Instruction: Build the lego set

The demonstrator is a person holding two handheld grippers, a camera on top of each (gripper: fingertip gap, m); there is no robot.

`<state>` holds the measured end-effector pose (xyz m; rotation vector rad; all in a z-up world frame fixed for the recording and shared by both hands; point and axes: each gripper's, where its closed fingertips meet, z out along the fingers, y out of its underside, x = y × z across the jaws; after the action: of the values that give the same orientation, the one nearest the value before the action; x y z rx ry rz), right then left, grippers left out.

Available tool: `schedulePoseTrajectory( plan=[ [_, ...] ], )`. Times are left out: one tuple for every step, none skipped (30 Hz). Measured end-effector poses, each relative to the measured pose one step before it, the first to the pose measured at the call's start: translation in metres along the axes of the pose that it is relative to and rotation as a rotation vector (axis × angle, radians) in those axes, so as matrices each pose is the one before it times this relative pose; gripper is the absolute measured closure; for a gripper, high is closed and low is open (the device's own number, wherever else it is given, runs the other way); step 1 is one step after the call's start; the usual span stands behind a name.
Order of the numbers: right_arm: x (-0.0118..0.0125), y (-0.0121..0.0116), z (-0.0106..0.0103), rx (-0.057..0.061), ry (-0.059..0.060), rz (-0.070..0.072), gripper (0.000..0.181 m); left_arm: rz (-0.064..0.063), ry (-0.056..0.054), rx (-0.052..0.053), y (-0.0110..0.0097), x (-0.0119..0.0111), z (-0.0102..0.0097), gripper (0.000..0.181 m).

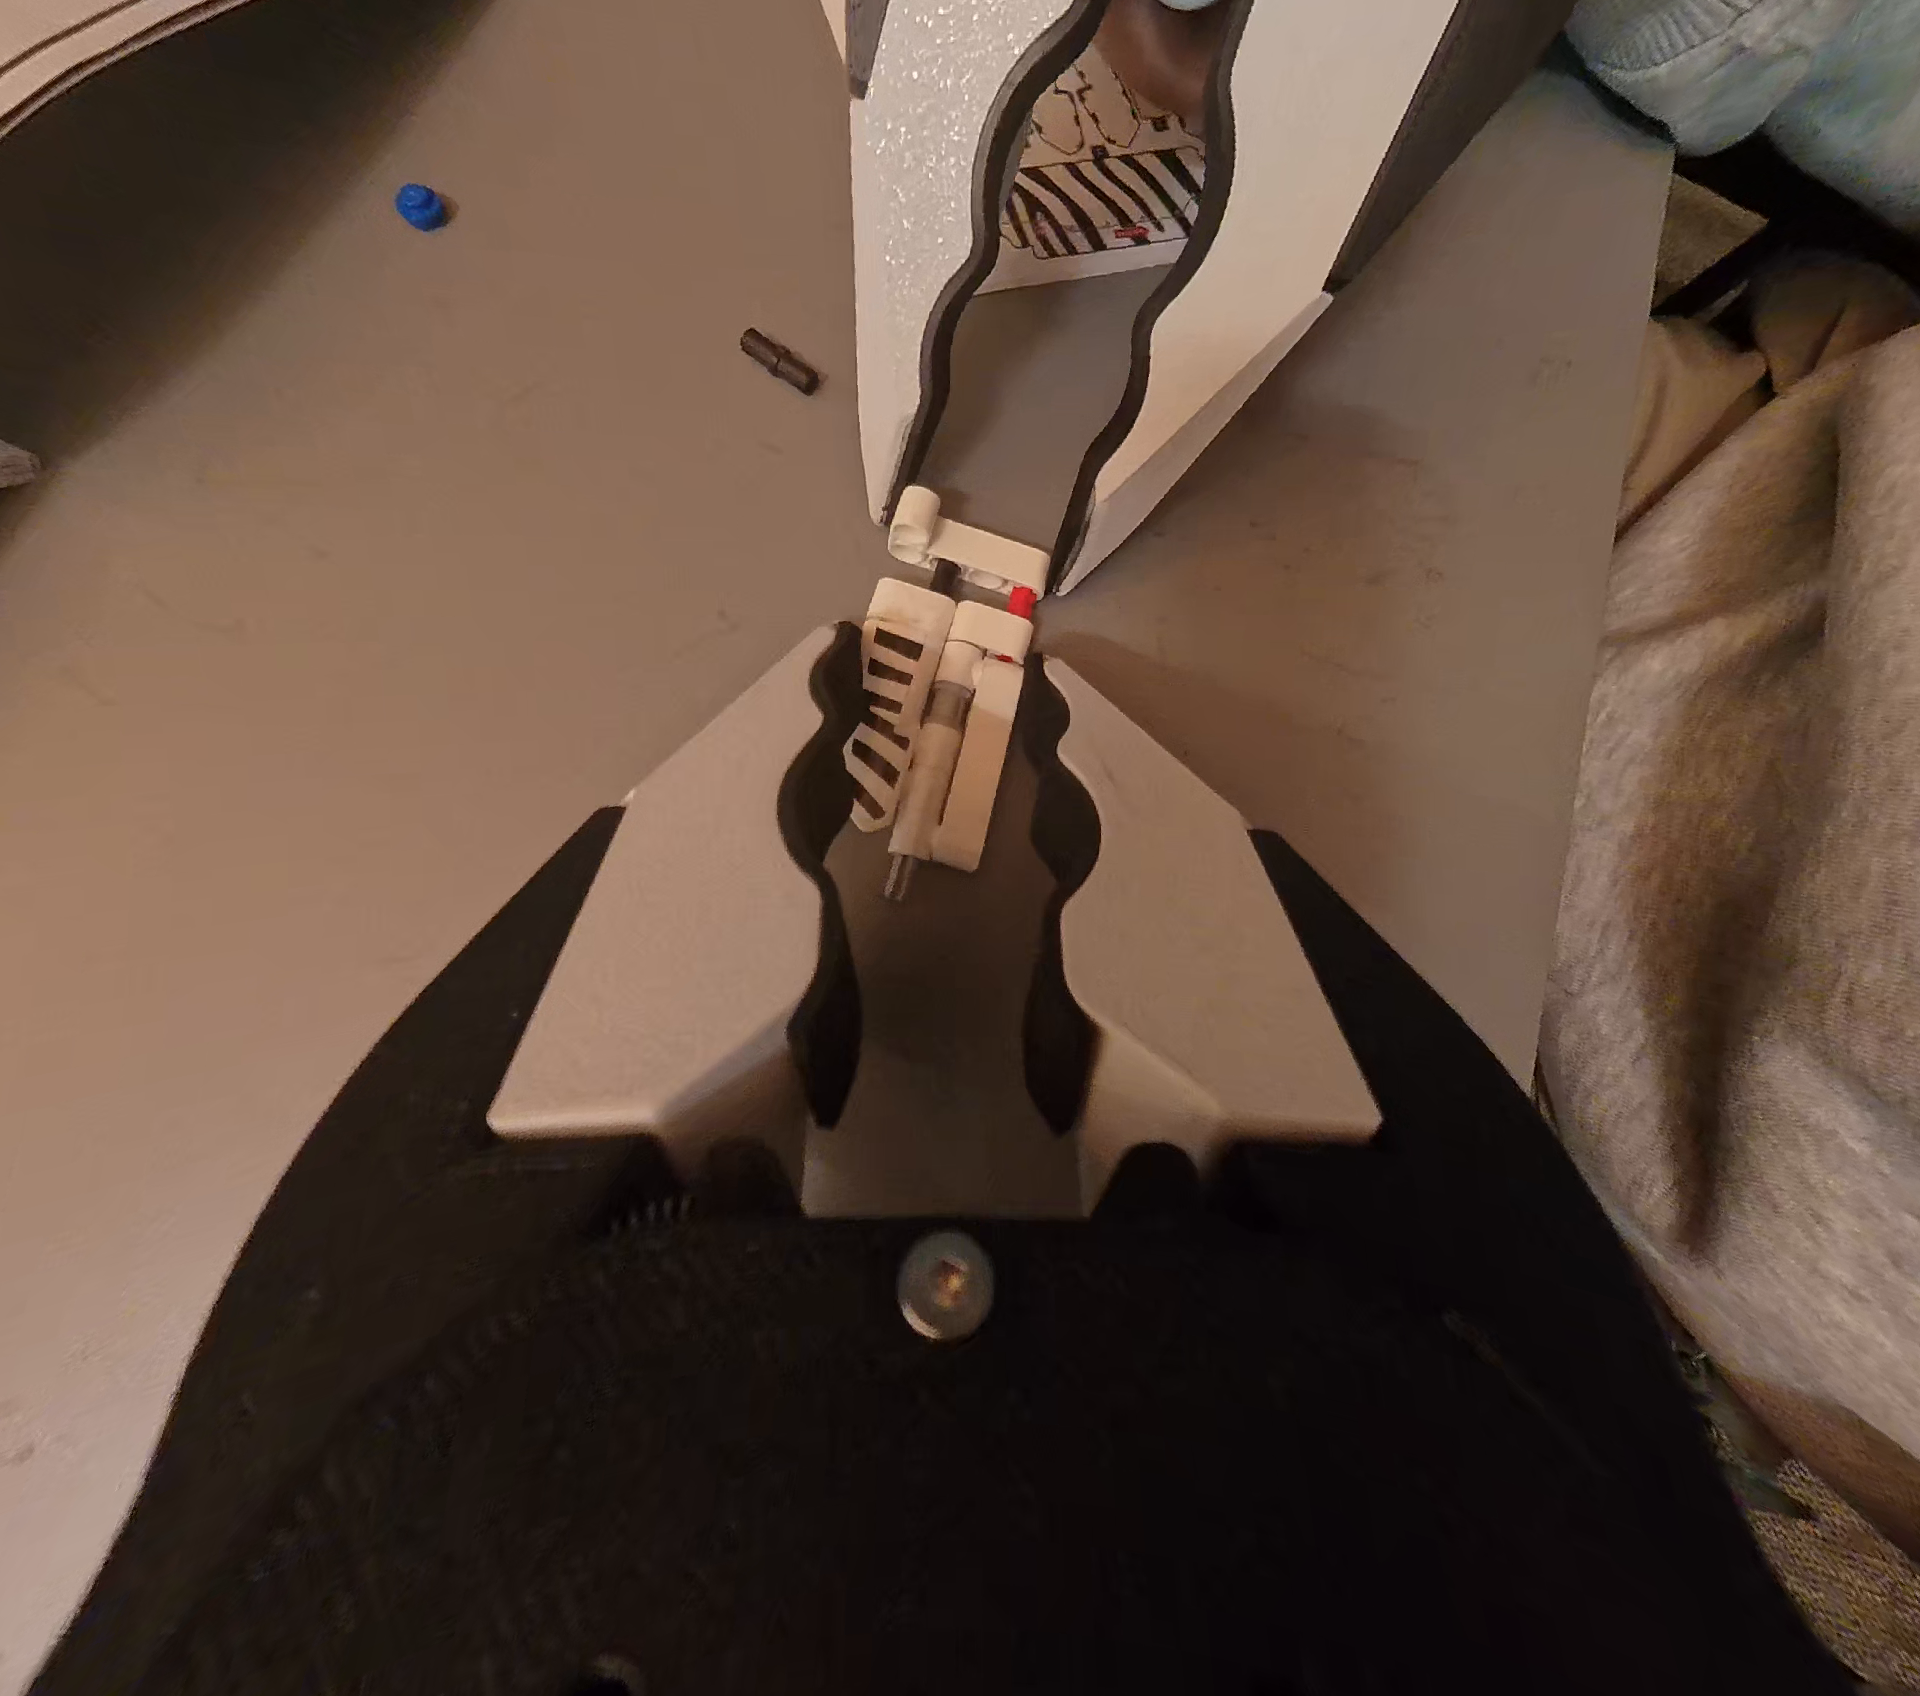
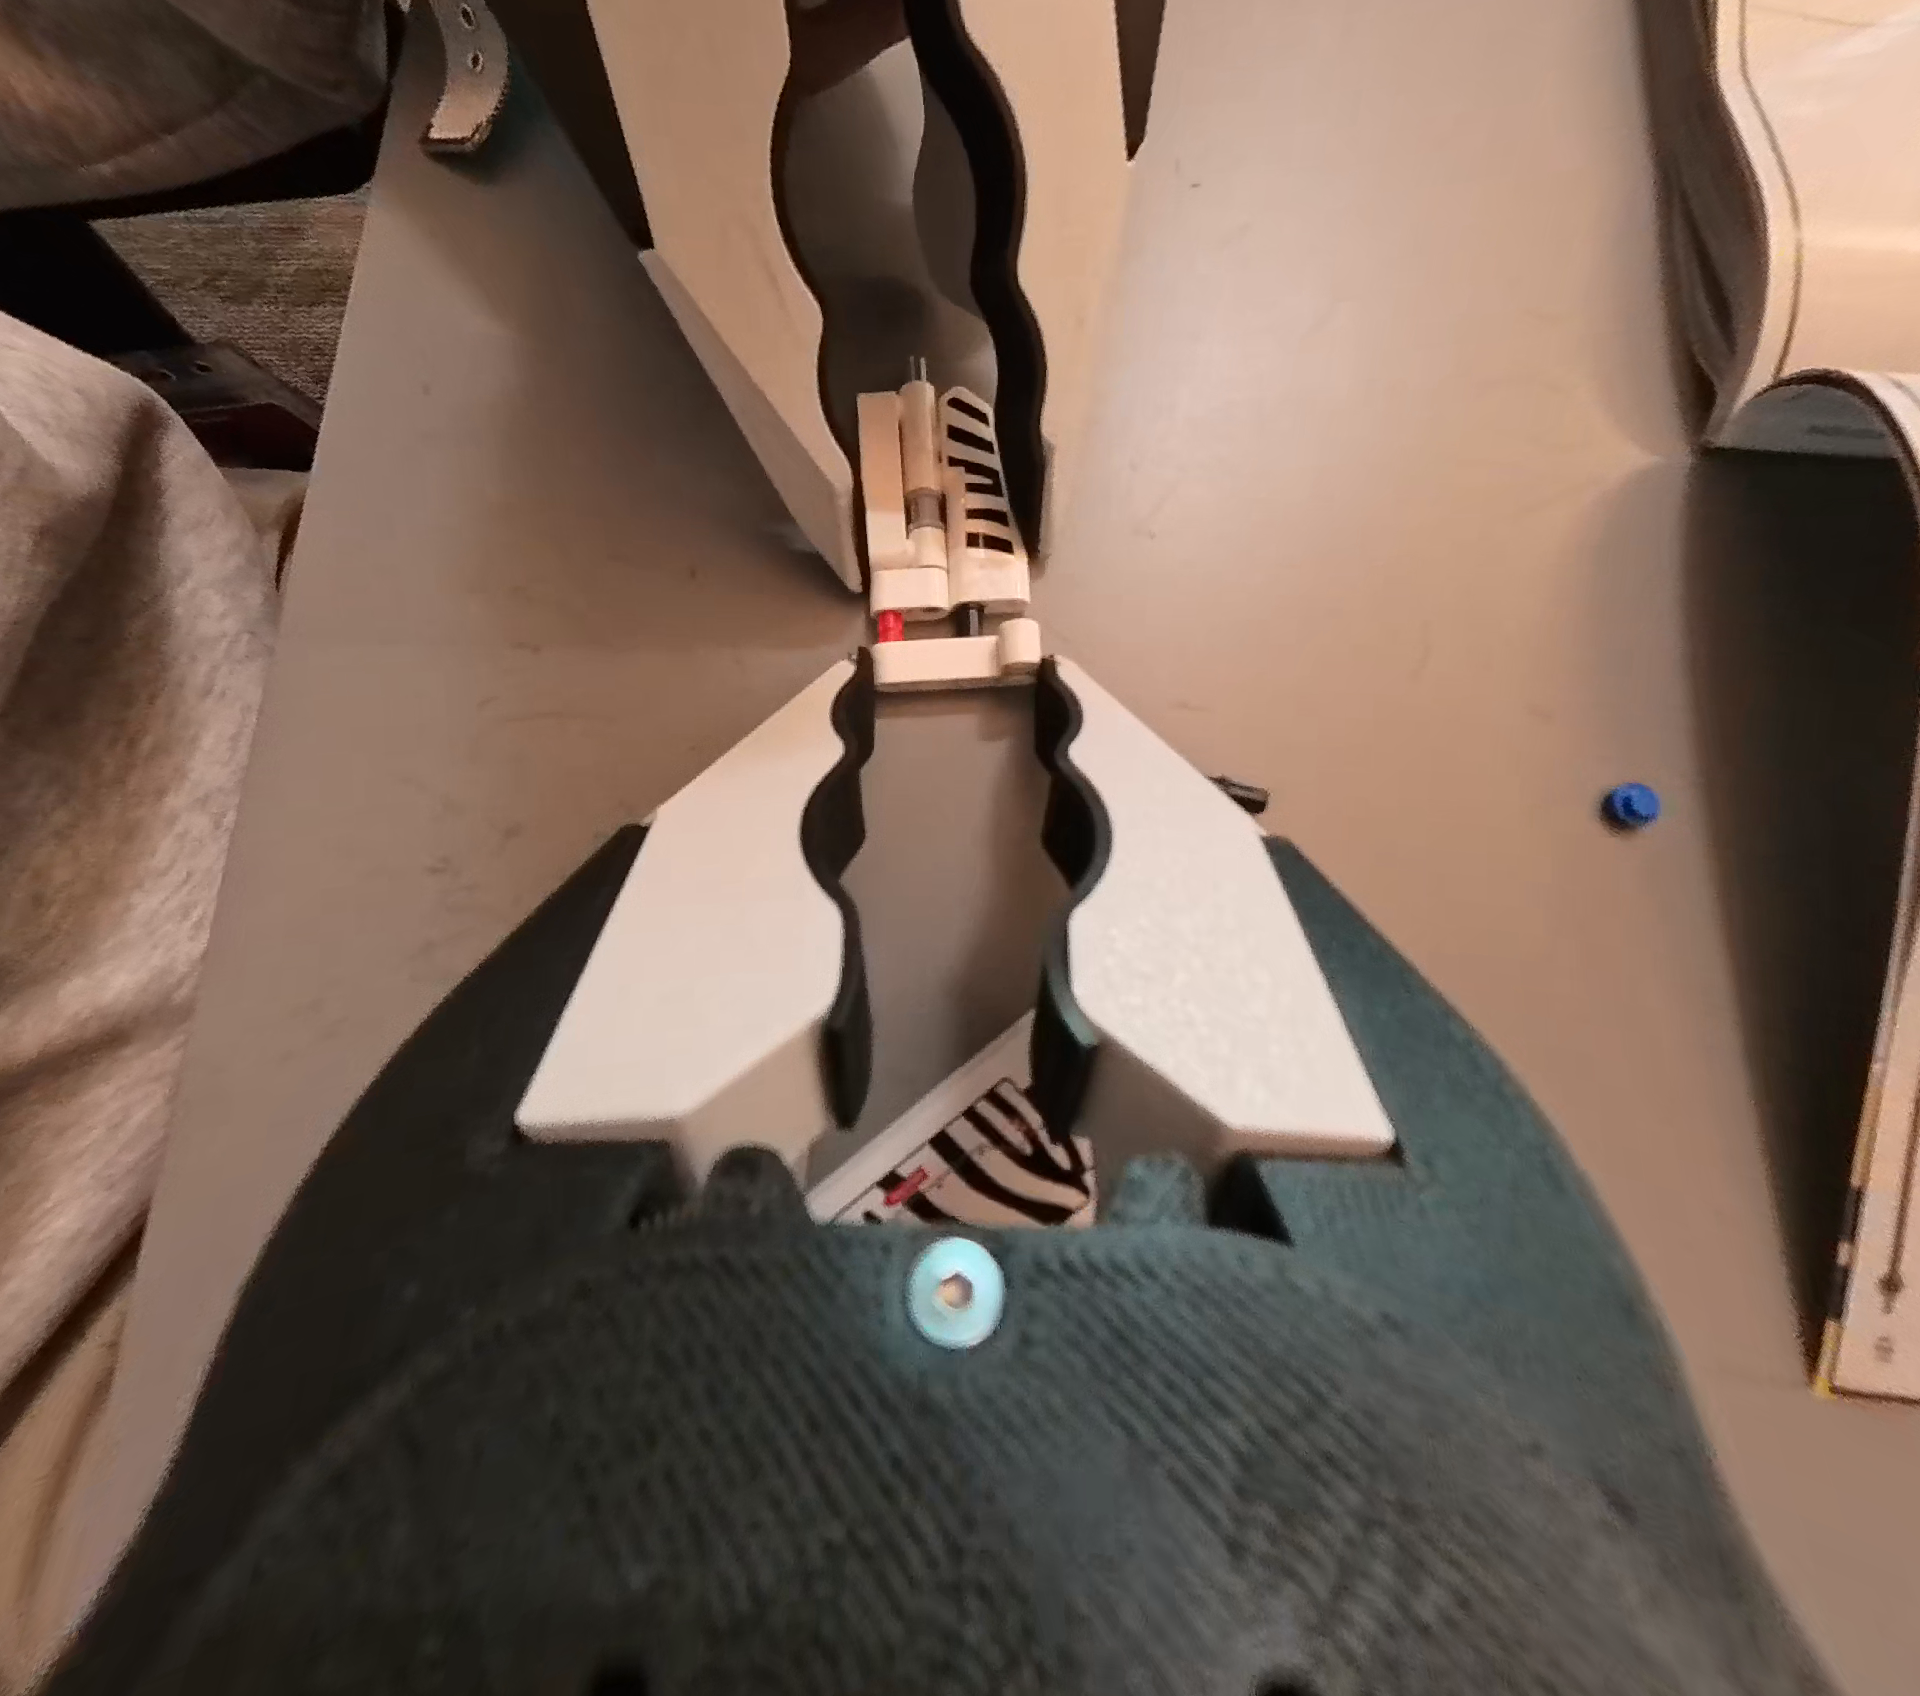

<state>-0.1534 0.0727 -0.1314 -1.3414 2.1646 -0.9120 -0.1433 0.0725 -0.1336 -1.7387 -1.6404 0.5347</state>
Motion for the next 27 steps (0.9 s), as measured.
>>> schedulePoseTrajectory(
  plan=[
    [0.00006, -0.00012, 0.0001, -0.0019, -0.0058, -0.0028, 0.151, 0.0009, -0.0007, -0.0001, 0.00002, -0.00007, 0.00001, 0.15],
    [0.00018, -0.00015, 0.00006, -0.0031, -0.0069, 0.0016, 0.151, 0.0003, -0.0003, 0.0001, 0.00006, 0.00005, -0.00005, 0.15],
    [0.00002, 0.00004, 0.00006, -0.0037, -0.0061, -0.0021, 0.151, 0.0007, -0.0002, -0.0001, -0.00005, 0.00001, 0.00008, 0.15],
    [0.00005, -0.0001, 0.00004, -0.0053, -0.0054, -0.0048, 0.151, 0.0005, 0.0, -0.0001, 0.00001, 0.00007, 0.00001, 0.15],
    [-0.00002, 0.00005, 0.00009, -0.0061, -0.0053, -0.0053, 0.151, -0.0005, 0.0005, 0.0, 0.0, 0.0, -0.00002, 0.15],
    [0.00002, -0.00003, 0.00001, -0.006, -0.0052, -0.0057, 0.151, 0.0006, -0.0001, -0.0001, 0.00008, 0.00005, -0.00005, 0.15],
    [-0.00005, -0.00002, 0.00003, -0.0045, -0.0056, -0.0055, 0.151, -0.0003, 0.0003, 0.0, 0.00007, 0.00005, 0.00007, 0.15],
    [0.00014, -0.00002, 0.00006, -0.0031, -0.0046, -0.005, 0.151, 0.001, -0.0007, -0.0001, -0.00005, -0.00005, -0.00006, 0.15],
    [0.00005, -0.00008, 0.00006, 0.0, -0.004, -0.0016, 0.151, 0.0004, -0.0005, 0.0, 0.0, 0.0, 0.00002, 0.15],
    [0.00007, -0.00011, 0.00008, 0.0021, -0.0033, 0.0013, 0.151, 0.001, -0.0012, -0.0002, -0.00004, 0.00004, 0.00012, 0.15],
    [0.00028, -0.00008, 0.00002, 0.0002, -0.0004, 0.0074, 0.151, 0.0015, -0.0015, -0.0002, 0.00003, -0.00002, 0.00004, 0.15],
    [0.00011, -0.00032, 0.00006, -0.0014, 0.0017, 0.0173, 0.151, 0.0001, -0.0005, 0.0, 0.00008, -0.00007, -0.00007, 0.15],
    [0.00012, -0.00021, -0.00001, -0.0012, 0.0012, 0.0281, 0.151, 0.0006, -0.0004, -0.0001, -0.00006, 0.00008, 0.0001, 0.15],
    [0.00013, -0.00025, 0.00005, -0.0006, 0.0043, 0.0189, 0.151, 0.0006, -0.0004, 0.0, 0.00001, 0.0, 0.00002, 0.15],
    [0.00003, -0.00009, -0.00001, -0.0002, 0.0077, 0.011, 0.151, -0.0007, 0.0003, 0.0001, -0.00001, 0.0, -0.00001, 0.15],
    [0.00006, -0.00012, 0.00015, 0.0, 0.0069, 0.0084, 0.151, -0.0002, 0.0003, 0.0, 0.00007, -0.00006, 0.00005, 0.15],
    [-0.00009, 0.00006, 0.00013, 0.0002, 0.0089, -0.0083, 0.151, 0.0005, -0.0001, -0.0001, 0.00001, 0.00004, 0.00001, 0.15],
    [-0.00026, 0.00015, 0.00015, 0.0004, 0.011, -0.0329, 0.151, -0.0002, 0.0003, 0.0, 0.0, 0.00006, 0.0, 0.15],
    [-0.00012, 0.00011, 0.00001, 0.0024, 0.0059, -0.0419, 0.151, 0.0004, -0.0001, -0.0001, 0.00001, 0.00005, 0.00002, 0.15],
    [0.00007, -0.00032, -0.00009, 0.0094, 0.0022, -0.0434, 0.151, 0.0001, 0.0, 0.0, 0.0, -0.00001, 0.0, 0.15],
    [0.00004, -0.00011, 0.00001, 0.0053, -0.0057, -0.0171, 0.151, 0.0003, -0.0003, 0.0001, -0.00001, 0.00004, 0.00002, 0.15],
    [-0.00008, -0.00004, 0.00005, 0.0005, -0.0108, -0.0019, 0.151, 0.0006, -0.0003, 0.0, 0.00001, 0.00002, 0.00002, 0.15],
    [0.00006, -0.0001, 0.00002, 0.0016, -0.008, -0.0067, 0.151, -0.0005, 0.0002, 0.0001, -0.00001, 0.00006, 0.0, 0.15],
    [0.00001, 0.00002, 0.0001, 0.001, -0.0081, 0.0039, 0.151, 0.0009, -0.0004, 0.0, 0.00001, -0.00002, 0.00002, 0.15],
    [0.00001, 0.00004, 0.00012, 0.0021, -0.011, 0.016, 0.151, -0.0003, 0.0, 0.0, -0.00001, 0.00002, 0.0, 0.15],
    [0.00015, 0.00003, 0.00005, 0.0055, -0.0133, 0.0279, 0.151, 0.0009, -0.0006, 0.0, 0.0, -0.00005, 0.00002, 0.15],
    [0.00031, -0.00061, -0.00025, 0.0072, -0.0139, 0.0374, 0.151, -0.0001, -0.0001, 0.0002, -0.00003, 0.0, 0.00002, 0.15]
  ],
)
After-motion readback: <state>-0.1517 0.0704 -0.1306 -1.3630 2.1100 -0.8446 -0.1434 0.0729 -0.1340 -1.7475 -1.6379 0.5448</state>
